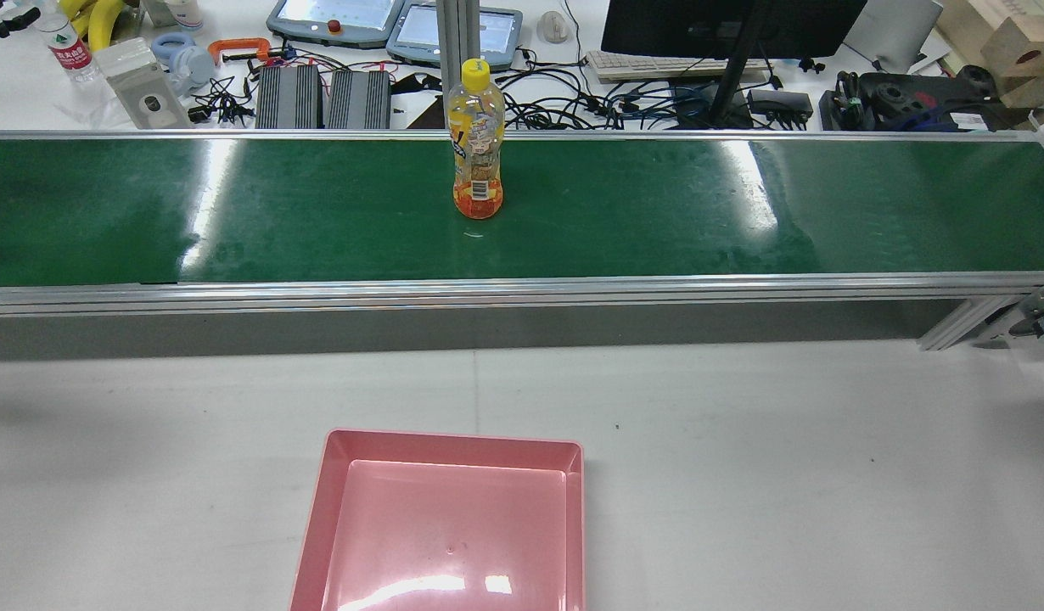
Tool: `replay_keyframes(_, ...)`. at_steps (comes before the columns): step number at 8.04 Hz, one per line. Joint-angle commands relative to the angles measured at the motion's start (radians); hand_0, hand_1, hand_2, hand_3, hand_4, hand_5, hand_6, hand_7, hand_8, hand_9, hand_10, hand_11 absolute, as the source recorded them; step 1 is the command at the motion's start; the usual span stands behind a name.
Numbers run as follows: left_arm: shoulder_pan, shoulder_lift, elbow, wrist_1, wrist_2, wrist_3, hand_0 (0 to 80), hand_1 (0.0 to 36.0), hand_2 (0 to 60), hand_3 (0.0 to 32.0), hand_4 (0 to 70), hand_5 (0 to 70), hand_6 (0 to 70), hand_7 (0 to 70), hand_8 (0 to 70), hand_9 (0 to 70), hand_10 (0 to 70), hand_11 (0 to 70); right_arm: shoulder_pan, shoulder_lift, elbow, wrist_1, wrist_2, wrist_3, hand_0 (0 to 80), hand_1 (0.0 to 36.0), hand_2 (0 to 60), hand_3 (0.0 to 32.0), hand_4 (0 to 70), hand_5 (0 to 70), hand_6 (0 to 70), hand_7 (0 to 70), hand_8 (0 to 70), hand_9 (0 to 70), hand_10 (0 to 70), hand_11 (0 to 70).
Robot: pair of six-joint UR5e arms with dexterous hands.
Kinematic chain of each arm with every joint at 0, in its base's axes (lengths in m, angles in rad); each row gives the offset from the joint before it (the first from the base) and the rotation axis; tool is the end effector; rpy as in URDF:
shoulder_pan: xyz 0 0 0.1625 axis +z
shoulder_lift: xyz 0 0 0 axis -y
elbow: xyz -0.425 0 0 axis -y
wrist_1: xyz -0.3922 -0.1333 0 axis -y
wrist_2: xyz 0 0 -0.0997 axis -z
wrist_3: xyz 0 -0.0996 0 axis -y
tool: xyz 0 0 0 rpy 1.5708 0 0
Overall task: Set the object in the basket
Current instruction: 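Move the left hand up toward the bottle on the conveyor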
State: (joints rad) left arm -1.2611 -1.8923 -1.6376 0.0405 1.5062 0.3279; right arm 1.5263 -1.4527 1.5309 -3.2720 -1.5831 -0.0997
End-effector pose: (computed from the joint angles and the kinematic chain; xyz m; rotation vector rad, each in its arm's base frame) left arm 0.0573 -0.6376 0.4771 0.0745 2.3443 -1.5850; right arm 0.1081 -0.5407 0.6587 0.0441 -2.0878 2.1935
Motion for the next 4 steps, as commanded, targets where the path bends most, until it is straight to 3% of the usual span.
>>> replay_keyframes(1, 0.087, -0.101, -0.005, 0.097, -0.006, 0.005, 56.0, 7.7, 0.0, 0.0, 5.6, 6.8, 0.6, 0.0, 0.0, 0.0, 6.4, 11.2, -0.002, 0.0, 0.0, 0.0, 0.0, 0.0, 0.0, 0.0, 0.0, 0.0, 0.0, 0.0, 0.0, 0.0, 0.0, 0.0, 0.0, 0.0)
replay_keyframes(4, 0.127, -0.114, -0.002, 0.093, -0.009, 0.008, 52.2, 5.3, 0.0, 0.0, 4.3, 3.5, 0.4, 0.0, 0.0, 0.1, 7.3, 12.2, -0.002, 0.0, 0.0, 0.0, 0.0, 0.0, 0.0, 0.0, 0.0, 0.0, 0.0, 0.0, 0.0, 0.0, 0.0, 0.0, 0.0, 0.0)
